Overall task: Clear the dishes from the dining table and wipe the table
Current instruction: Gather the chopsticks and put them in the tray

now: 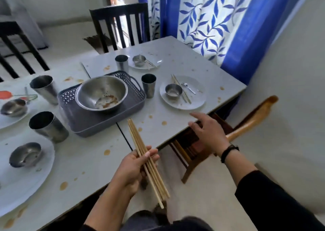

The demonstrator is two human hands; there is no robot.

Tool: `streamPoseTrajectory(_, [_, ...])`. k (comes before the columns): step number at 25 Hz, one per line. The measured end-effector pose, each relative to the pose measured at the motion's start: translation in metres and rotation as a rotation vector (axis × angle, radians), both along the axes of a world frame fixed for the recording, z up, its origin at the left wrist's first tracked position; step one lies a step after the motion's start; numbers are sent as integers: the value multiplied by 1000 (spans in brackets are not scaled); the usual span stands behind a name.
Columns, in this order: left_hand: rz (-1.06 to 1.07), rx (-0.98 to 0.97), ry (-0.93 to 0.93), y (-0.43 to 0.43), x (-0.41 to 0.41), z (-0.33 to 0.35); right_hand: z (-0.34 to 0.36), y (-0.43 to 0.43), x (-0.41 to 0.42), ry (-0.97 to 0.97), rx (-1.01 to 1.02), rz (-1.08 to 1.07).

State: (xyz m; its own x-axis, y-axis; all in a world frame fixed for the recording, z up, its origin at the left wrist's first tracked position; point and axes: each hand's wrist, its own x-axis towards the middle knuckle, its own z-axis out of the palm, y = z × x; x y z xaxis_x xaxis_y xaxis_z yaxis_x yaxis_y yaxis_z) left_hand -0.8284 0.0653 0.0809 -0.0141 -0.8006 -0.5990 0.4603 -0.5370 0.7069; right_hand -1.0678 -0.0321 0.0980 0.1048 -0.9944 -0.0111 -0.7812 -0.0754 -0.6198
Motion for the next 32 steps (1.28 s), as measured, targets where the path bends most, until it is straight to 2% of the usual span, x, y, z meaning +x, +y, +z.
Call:
streamPoseTrajectory(7, [149,48,46,-116,6,9,-49,-196,-7,410,80,-1])
streamPoseTrajectory(14, [197,90,216,-186,12,16,-114,-268,-6,663,88,-80])
streamPoseTrajectory(20, [253,127,307,-214,7,18,-107,-287,-9,594,246,-184])
streamPoseTrajectory(22, [255,146,290,-220,7,17,-89,-284,-13,514,216,-260])
streamPoseTrajectory(24, [253,141,257,-225,10,18,-61,-275,-6,375,101,-304])
streamPoseTrajectory(26, [243,118,222,-229,13,22,-25,-254,20,164,49,-180])
streamPoseTrajectory(28, [230,81,204,-232,17,27,13,-224,60,20,128,72])
streamPoseTrajectory(30, [210,57,200,-235,21,32,37,-196,97,25,213,278])
streamPoseTrajectory(32, [216,59,193,-239,25,32,46,-183,120,107,162,378])
